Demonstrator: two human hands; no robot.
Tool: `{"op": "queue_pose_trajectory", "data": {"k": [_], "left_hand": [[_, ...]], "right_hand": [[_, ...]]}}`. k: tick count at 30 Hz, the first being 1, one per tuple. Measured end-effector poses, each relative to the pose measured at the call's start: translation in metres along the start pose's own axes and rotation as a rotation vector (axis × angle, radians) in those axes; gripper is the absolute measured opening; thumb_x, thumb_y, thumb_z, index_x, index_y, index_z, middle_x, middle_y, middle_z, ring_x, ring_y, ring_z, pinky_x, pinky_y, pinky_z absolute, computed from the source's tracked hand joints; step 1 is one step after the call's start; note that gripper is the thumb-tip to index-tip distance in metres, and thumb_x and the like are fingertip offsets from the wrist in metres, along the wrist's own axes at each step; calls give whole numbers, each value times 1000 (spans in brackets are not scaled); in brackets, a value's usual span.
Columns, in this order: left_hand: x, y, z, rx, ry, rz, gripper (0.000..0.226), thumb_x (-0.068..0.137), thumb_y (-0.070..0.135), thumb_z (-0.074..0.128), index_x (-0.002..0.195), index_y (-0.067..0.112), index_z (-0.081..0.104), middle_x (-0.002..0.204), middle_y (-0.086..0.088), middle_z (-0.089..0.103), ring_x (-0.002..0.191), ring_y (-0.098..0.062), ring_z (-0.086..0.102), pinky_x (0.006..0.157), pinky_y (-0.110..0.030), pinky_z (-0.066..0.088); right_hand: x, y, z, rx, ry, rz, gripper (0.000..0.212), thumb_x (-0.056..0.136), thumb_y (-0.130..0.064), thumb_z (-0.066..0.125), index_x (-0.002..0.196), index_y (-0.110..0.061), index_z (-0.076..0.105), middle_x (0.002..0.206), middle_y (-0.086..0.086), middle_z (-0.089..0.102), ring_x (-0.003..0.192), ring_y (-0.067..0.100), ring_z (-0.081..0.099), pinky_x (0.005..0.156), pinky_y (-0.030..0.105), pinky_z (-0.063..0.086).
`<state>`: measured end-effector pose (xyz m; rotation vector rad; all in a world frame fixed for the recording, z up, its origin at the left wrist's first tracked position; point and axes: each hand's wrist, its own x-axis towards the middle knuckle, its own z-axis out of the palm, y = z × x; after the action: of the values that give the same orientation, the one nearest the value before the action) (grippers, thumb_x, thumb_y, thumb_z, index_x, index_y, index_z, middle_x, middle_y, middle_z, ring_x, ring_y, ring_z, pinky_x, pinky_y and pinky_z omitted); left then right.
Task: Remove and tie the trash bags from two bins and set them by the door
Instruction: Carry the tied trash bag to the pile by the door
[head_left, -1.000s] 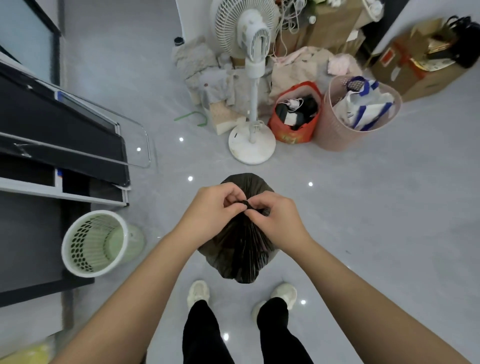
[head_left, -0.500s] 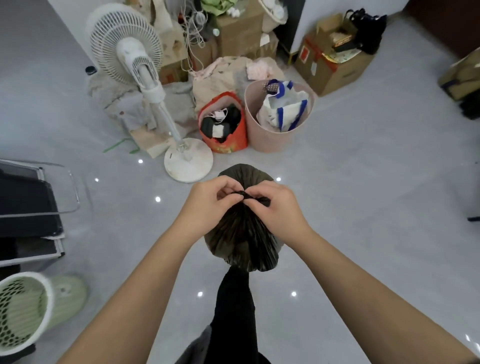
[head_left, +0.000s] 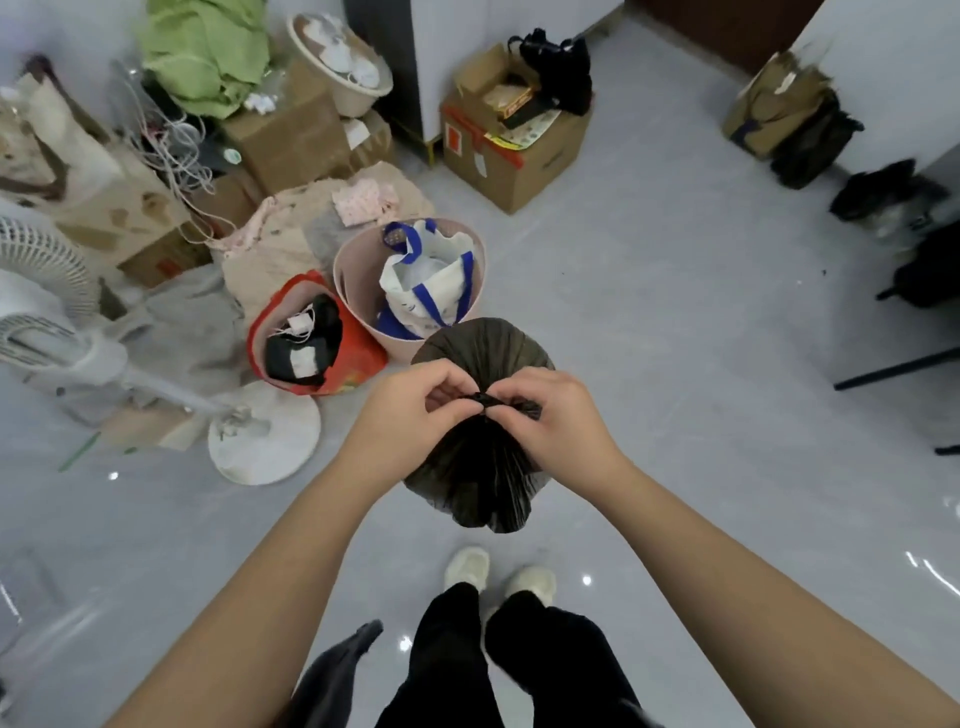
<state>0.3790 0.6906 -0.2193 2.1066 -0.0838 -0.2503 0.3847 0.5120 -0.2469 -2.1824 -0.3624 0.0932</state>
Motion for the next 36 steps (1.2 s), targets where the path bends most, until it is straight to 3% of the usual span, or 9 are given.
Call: {"op": "queue_pose_trajectory", "data": {"k": [5, 13, 17, 21, 29, 33, 36], "left_hand": [[96, 32, 36, 8, 1, 5, 10, 79, 12, 74, 87, 17, 71, 81, 8, 70, 77, -5, 65, 73, -13, 50], [248, 102, 133, 21, -1, 1, 15, 80, 14, 73, 82, 27, 66, 76, 16, 66, 71, 5, 60, 70, -8, 45], [318, 140, 179, 46, -28, 32, 9, 82, 15, 71, 84, 23, 67, 78, 15, 65, 72, 3, 58, 71, -12, 44], [391, 177, 219, 81, -70, 99, 4, 82, 11, 70, 84, 13, 68, 72, 16, 60, 64, 8, 53, 61, -6, 37], [557, 228, 291, 116, -205, 167, 6, 82, 15, 69, 82, 20, 65, 72, 14, 61, 66, 2, 54, 64, -8, 38], [633, 259, 318, 143, -261, 176, 3, 83, 17, 69, 84, 19, 67, 78, 11, 64, 73, -4, 58, 70, -16, 45], [680, 282, 336, 152, -257, 188, 4, 82, 16, 70, 83, 18, 66, 76, 12, 63, 71, 0, 56, 67, -10, 40]], "right_hand": [[62, 58, -63, 26, 53, 21, 9, 79, -19, 68, 85, -15, 74, 78, -9, 67, 73, 7, 62, 73, 22, 47], [143, 169, -191, 60, 80, 61, 13, 79, -20, 67, 87, -13, 75, 81, -3, 70, 76, 14, 64, 75, 35, 52], [175, 219, -259, 25, 93, 69, 13, 80, -21, 67, 88, -15, 75, 81, -10, 67, 75, 8, 62, 75, 33, 51], [209, 267, -318, 17, 123, 103, 14, 81, -26, 64, 88, -19, 74, 80, -11, 68, 77, 6, 61, 78, 36, 51], [295, 366, -425, -1, 208, 177, 10, 80, -21, 65, 84, -17, 74, 78, -11, 67, 76, 6, 61, 77, 38, 50], [338, 405, -477, 2, 228, 202, 6, 80, -18, 66, 82, -19, 72, 76, -10, 67, 74, 7, 61, 75, 39, 50], [369, 433, -511, 3, 248, 205, 6, 80, -18, 67, 82, -17, 72, 76, -10, 66, 73, 7, 60, 74, 35, 50]]}}
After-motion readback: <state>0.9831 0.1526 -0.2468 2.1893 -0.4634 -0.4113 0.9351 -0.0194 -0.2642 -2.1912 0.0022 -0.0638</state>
